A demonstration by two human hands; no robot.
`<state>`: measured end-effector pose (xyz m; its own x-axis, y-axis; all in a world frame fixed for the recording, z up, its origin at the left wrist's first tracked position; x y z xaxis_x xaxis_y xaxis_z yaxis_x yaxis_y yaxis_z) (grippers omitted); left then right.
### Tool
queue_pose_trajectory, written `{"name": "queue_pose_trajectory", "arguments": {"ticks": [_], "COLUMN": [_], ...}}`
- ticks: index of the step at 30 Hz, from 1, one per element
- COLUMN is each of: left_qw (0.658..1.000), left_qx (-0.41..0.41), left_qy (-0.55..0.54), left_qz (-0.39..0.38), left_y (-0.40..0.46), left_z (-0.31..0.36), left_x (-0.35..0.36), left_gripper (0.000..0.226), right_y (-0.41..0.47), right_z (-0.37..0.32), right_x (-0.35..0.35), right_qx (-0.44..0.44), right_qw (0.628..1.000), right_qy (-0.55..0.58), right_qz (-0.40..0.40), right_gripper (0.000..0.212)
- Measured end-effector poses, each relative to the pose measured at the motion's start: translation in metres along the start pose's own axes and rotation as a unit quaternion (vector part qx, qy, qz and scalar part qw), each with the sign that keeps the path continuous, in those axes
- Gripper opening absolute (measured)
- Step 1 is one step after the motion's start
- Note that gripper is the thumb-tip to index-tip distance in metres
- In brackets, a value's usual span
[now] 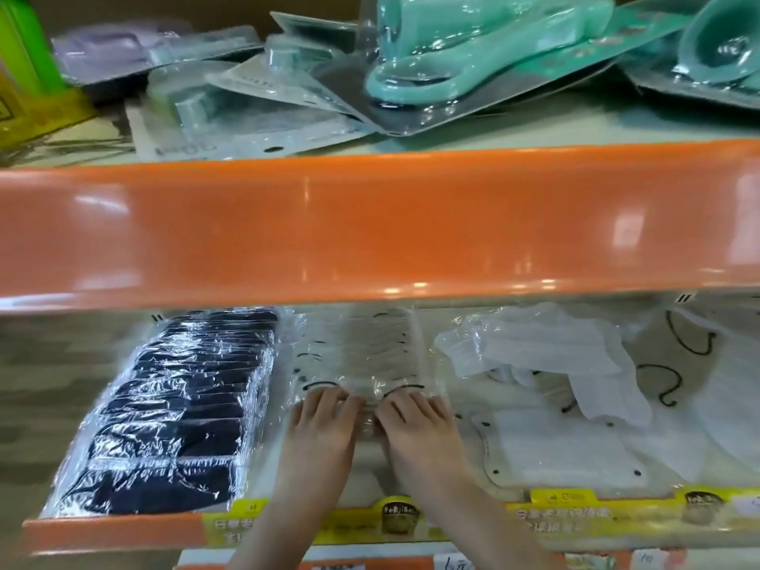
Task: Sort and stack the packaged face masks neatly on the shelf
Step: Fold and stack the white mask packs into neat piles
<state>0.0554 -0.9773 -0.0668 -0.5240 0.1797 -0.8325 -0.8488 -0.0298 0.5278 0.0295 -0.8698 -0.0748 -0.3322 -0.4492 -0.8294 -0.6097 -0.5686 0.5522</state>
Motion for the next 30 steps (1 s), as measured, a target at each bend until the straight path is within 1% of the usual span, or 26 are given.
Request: {"name": "queue_pose_trajectory", "arguments": {"ticks": [2,4,6,8,10,11,13,15,16,17,19,21,24,26,30], "left_qw": [0.999,0.995,0.994,0.994,0.997,0.998,0.999,0.999,0.999,0.999,0.998,0.996,0.992,0.990,0.988], "left_qx": [-0.013,-0.028,-0.034,-0.036,-0.031,-0.030,-0.025,-0.020,-0.019,-0.020,-0.034,-0.050,-0.063,-0.071,-0.089], "left_qy": [0.000,-0.003,-0.001,0.006,0.014,0.016,0.018,0.022,0.023,0.024,0.019,0.010,0.007,0.003,-0.028], "left_qz": [-0.047,-0.091,-0.104,-0.106,-0.076,-0.060,-0.042,-0.032,-0.033,-0.037,-0.047,-0.068,-0.112,-0.124,-0.126], "left_y": [-0.006,-0.011,-0.015,-0.017,-0.019,-0.020,-0.022,-0.023,-0.024,-0.023,-0.022,-0.020,-0.019,-0.018,-0.016], "left_z": [-0.009,-0.016,-0.019,-0.020,-0.021,-0.020,-0.019,-0.017,-0.016,-0.017,-0.020,-0.022,-0.024,-0.024,-0.023], "left_x": [0.008,0.014,0.015,0.015,0.012,0.010,0.008,0.006,0.005,0.006,0.006,0.005,0.009,0.012,0.015], "left_gripper": [0.040,0.053,0.054,0.047,0.020,0.010,0.020,0.019,0.018,0.018,0.022,0.027,0.040,0.045,0.039], "right_y": [-0.003,-0.007,-0.010,-0.013,-0.014,-0.015,-0.017,-0.017,-0.017,-0.017,-0.015,-0.015,-0.016,-0.016,-0.017], "right_z": [-0.006,-0.007,-0.005,-0.005,-0.007,-0.006,-0.006,-0.005,-0.005,-0.006,-0.008,-0.010,-0.010,-0.009,-0.007], "right_x": [0.010,0.016,0.014,0.012,0.011,0.011,0.012,0.012,0.011,0.008,0.006,0.004,0.005,0.006,0.007], "right_qx": [0.012,0.029,0.039,0.028,0.017,0.015,0.015,0.017,0.017,0.020,0.027,0.027,0.027,0.031,0.043], "right_qw": [0.999,0.998,0.999,0.999,1.000,1.000,1.000,1.000,1.000,1.000,0.999,1.000,1.000,0.999,0.999], "right_qy": [0.001,-0.003,-0.002,-0.010,-0.012,-0.008,-0.002,0.003,0.006,0.013,0.018,0.011,0.003,-0.001,-0.009], "right_qz": [-0.035,-0.049,-0.036,-0.018,-0.006,0.000,0.007,0.007,0.013,0.016,0.009,0.003,-0.005,-0.009,-0.019], "right_gripper": [0.054,0.044,0.027,0.005,0.013,0.013,0.010,0.015,0.012,0.009,0.019,0.025,0.027,0.027,0.025]}}
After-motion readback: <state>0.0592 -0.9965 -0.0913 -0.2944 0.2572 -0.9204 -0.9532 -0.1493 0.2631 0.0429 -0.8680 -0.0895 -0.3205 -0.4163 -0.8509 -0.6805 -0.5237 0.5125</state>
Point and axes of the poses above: each hand's wrist, its own y-axis towards the middle knuckle, its own x-axis out of the palm, z = x × y, the point moved 8 cm from there along y, towards the middle knuckle, and after that the axes turned 6 degrees about -x, right-handed, at the moved point
